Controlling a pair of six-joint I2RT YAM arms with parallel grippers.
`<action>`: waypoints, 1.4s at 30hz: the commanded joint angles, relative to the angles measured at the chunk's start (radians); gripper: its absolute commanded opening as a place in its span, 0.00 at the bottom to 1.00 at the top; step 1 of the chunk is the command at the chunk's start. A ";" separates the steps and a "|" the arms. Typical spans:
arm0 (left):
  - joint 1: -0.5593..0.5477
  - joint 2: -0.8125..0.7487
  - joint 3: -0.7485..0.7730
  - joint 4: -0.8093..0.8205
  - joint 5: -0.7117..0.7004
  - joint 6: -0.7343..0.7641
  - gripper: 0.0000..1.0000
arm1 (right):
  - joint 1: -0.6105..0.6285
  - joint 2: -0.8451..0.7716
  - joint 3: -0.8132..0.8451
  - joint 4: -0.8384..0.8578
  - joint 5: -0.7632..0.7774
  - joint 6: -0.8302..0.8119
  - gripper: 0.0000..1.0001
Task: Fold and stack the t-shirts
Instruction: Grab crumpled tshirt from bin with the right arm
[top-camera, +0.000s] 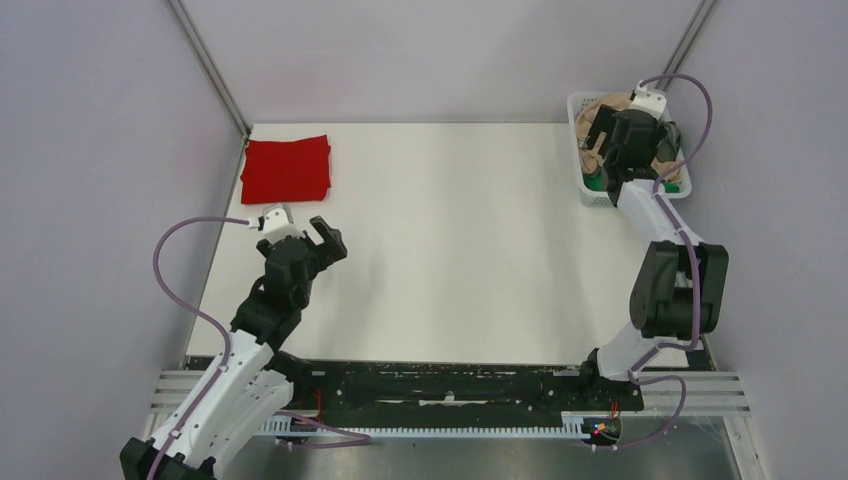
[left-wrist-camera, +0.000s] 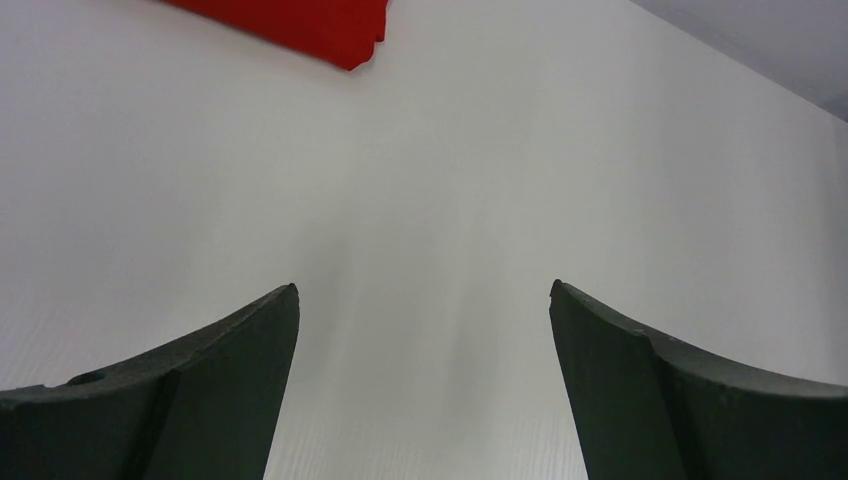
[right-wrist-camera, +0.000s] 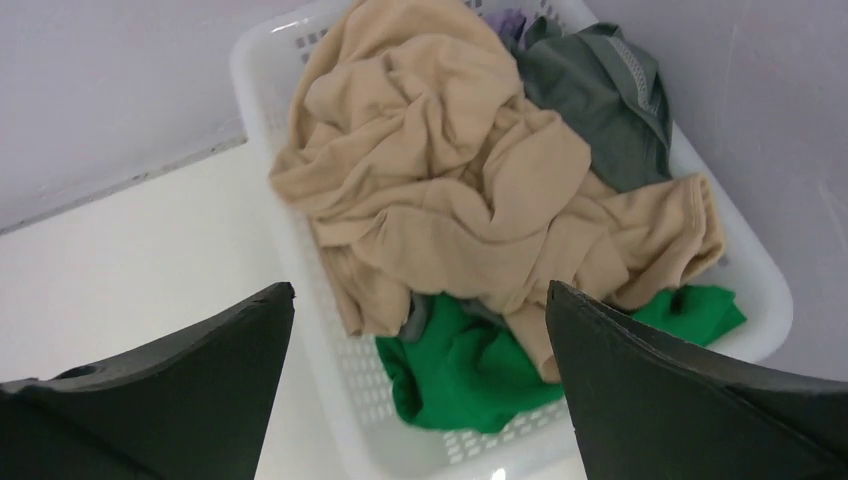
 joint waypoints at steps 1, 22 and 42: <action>0.003 0.017 0.028 0.009 -0.030 -0.040 1.00 | -0.050 0.135 0.161 0.032 -0.062 -0.030 0.98; 0.003 0.034 0.003 0.033 -0.015 -0.077 1.00 | -0.081 0.763 0.738 0.249 -0.026 -0.062 0.75; 0.002 -0.013 -0.027 0.102 0.085 -0.040 1.00 | -0.075 0.271 0.619 0.236 -0.108 0.003 0.00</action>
